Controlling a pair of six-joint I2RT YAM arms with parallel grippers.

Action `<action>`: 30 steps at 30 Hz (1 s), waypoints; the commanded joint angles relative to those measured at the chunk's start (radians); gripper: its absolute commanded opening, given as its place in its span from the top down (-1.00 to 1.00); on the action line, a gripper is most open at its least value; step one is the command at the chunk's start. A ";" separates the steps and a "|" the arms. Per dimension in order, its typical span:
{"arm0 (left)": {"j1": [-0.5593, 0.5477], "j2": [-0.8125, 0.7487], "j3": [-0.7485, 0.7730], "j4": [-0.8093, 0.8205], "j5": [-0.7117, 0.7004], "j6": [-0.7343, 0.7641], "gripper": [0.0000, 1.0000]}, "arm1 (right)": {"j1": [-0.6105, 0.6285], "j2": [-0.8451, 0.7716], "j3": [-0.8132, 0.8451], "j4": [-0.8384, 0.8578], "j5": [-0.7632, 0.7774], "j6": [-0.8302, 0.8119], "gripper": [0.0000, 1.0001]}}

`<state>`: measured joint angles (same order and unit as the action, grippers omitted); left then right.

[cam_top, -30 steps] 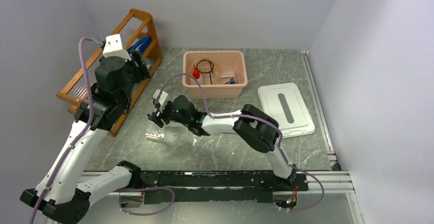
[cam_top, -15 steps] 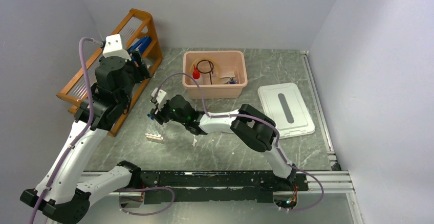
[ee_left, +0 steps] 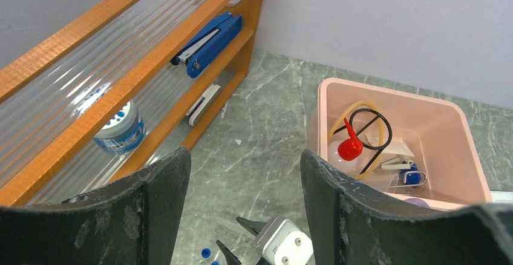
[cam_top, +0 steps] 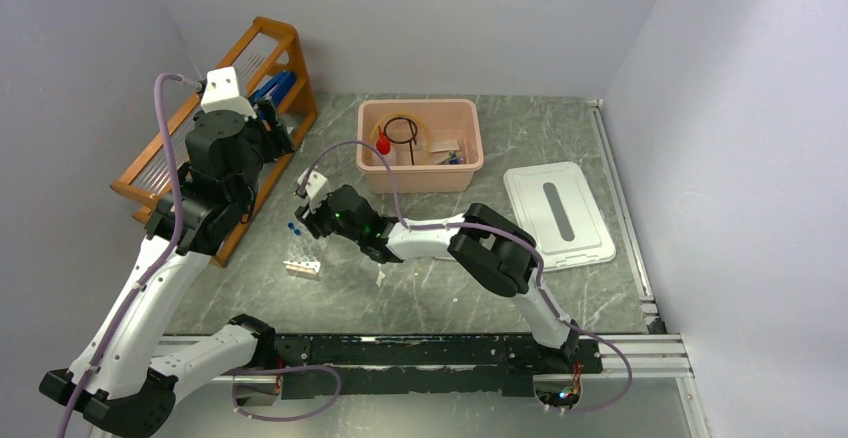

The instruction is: Organize the chemistry lab equipment

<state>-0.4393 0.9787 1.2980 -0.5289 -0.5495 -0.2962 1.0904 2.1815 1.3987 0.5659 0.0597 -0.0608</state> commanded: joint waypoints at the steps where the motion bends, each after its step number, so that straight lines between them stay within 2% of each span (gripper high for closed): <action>1: 0.007 -0.011 0.017 -0.013 -0.012 -0.008 -0.42 | 0.000 -0.017 0.042 -0.027 -0.004 0.037 0.05; 8: 0.007 -0.012 0.029 -0.013 -0.013 -0.009 -0.42 | 0.000 -0.074 0.051 -0.040 -0.143 0.058 -0.19; 13: 0.007 -0.021 0.023 -0.020 -0.015 -0.011 -0.42 | 0.005 -0.069 0.019 -0.060 -0.224 -0.001 -0.30; 20: 0.007 -0.025 0.018 -0.023 -0.017 -0.012 -0.41 | 0.014 -0.037 0.022 -0.113 -0.192 -0.093 -0.32; 30: 0.007 -0.018 0.020 -0.017 -0.017 -0.007 -0.42 | 0.014 0.002 0.066 -0.151 -0.164 -0.105 -0.25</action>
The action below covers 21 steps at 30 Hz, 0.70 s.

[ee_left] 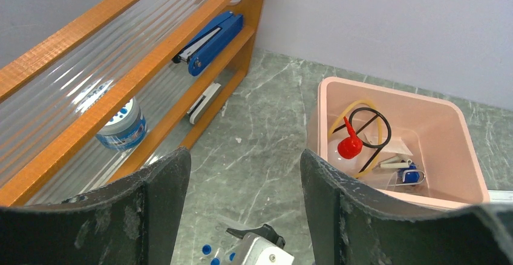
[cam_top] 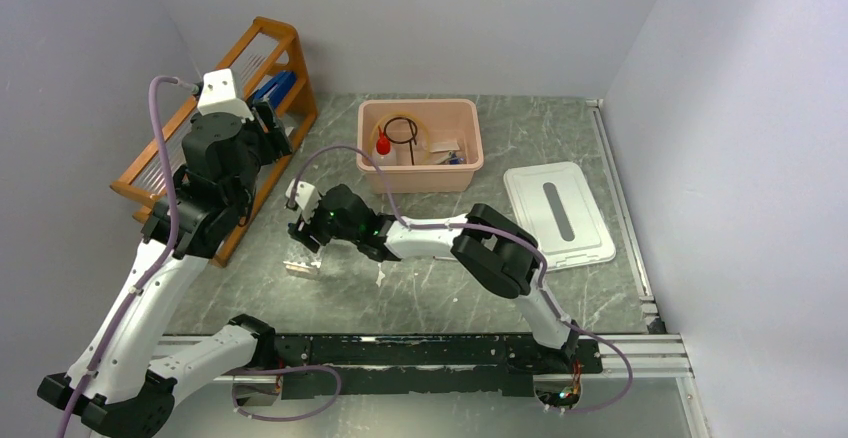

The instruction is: Organize the chemistry lab equipment

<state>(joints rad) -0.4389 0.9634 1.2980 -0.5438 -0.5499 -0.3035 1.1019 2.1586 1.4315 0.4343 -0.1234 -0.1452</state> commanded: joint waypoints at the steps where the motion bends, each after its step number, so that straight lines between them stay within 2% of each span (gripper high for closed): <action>1: 0.006 -0.001 0.020 -0.002 -0.016 0.001 -0.42 | 0.003 0.027 0.035 -0.021 0.027 -0.020 -0.24; 11: 0.006 0.003 0.020 -0.004 -0.014 -0.002 -0.42 | 0.001 0.027 0.041 0.012 0.116 0.033 -0.17; 21: 0.006 0.002 0.019 -0.004 -0.013 -0.002 -0.42 | 0.001 0.030 0.051 0.003 0.120 0.052 -0.16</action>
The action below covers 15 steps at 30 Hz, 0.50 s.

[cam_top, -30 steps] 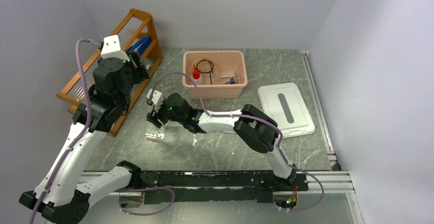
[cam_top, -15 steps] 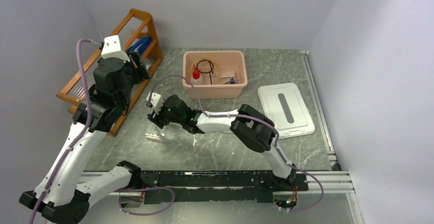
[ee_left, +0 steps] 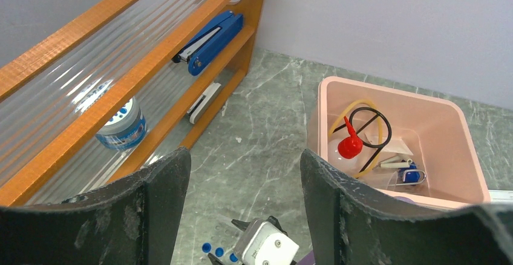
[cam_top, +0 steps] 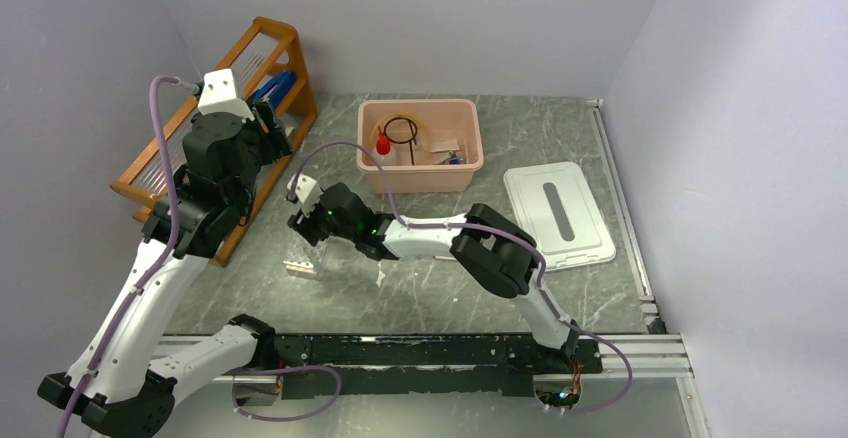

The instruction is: Organize the chemistry lab equipment

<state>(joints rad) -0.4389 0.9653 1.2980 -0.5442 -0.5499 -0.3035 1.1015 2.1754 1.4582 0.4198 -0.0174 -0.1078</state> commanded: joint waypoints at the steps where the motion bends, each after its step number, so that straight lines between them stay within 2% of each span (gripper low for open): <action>1: 0.006 0.000 0.018 -0.002 -0.013 -0.002 -0.42 | 0.001 0.008 0.018 0.023 0.008 0.016 -0.17; 10: 0.006 0.000 0.027 0.001 -0.005 -0.003 -0.42 | -0.003 -0.155 -0.061 0.108 -0.152 0.097 -0.25; 15: 0.006 -0.002 0.034 0.000 0.018 -0.007 -0.44 | -0.017 -0.276 -0.143 0.098 -0.086 0.148 -0.25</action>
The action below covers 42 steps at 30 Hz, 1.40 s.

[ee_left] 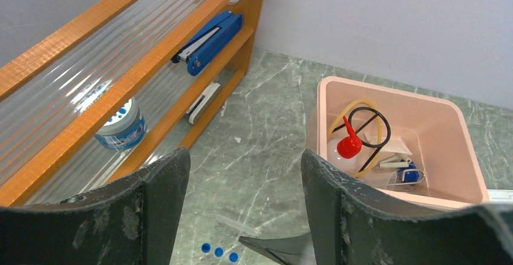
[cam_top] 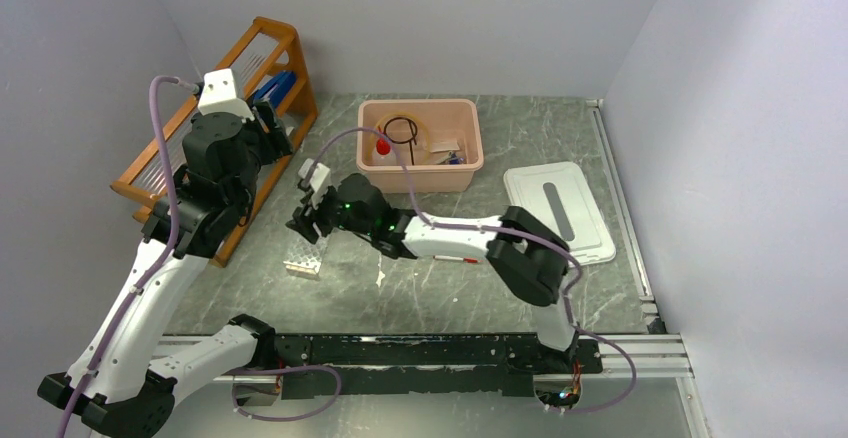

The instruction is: Organize the chemistry lab equipment

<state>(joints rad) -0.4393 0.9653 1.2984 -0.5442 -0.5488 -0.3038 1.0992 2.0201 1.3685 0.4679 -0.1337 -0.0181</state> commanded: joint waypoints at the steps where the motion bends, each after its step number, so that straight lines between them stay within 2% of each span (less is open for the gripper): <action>1: 0.007 -0.004 0.032 0.001 0.026 -0.006 -0.45 | -0.021 -0.150 -0.079 0.042 0.073 0.066 -0.24; 4: 0.007 -0.005 0.023 0.008 0.073 -0.007 -0.48 | -0.049 -0.271 -0.163 -0.010 0.200 0.098 -0.23; 9: 0.007 0.004 -0.001 0.032 0.206 -0.015 -0.60 | -0.157 -0.486 -0.268 -0.222 0.461 0.213 -0.20; 12: 0.007 0.016 -0.021 0.050 0.295 -0.025 -0.68 | -0.276 -0.619 -0.319 -0.354 0.509 0.326 -0.18; 15: 0.007 0.034 -0.040 0.069 0.362 -0.047 -0.76 | -0.416 -0.705 -0.328 -0.581 0.573 0.440 -0.17; 18: 0.007 0.059 -0.047 0.087 0.444 -0.074 -0.81 | -0.547 -0.742 -0.351 -0.752 0.630 0.525 -0.17; 21: 0.007 0.088 -0.063 0.114 0.532 -0.085 -0.83 | -0.690 -0.756 -0.404 -0.856 0.602 0.587 -0.19; 24: 0.007 0.100 -0.076 0.151 0.579 -0.091 -0.79 | -0.769 -0.764 -0.477 -0.862 0.576 0.562 -0.24; 30: 0.007 0.092 -0.120 0.197 0.642 -0.122 -0.77 | -0.799 -0.669 -0.551 -0.851 0.511 0.492 -0.29; 32: 0.007 0.094 -0.131 0.199 0.663 -0.129 -0.76 | -0.803 -0.635 -0.544 -0.843 0.465 0.476 -0.25; 38: 0.007 0.106 -0.150 0.200 0.687 -0.126 -0.76 | -0.807 -0.583 -0.530 -0.812 0.365 0.427 0.10; 42: 0.007 0.133 -0.140 0.198 0.691 -0.123 -0.74 | -0.806 -0.534 -0.524 -0.820 0.393 0.426 0.12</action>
<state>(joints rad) -0.4393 1.0798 1.1500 -0.3840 0.1001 -0.4202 0.3004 1.4471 0.8246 -0.3630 0.2676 0.4316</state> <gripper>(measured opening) 0.877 0.436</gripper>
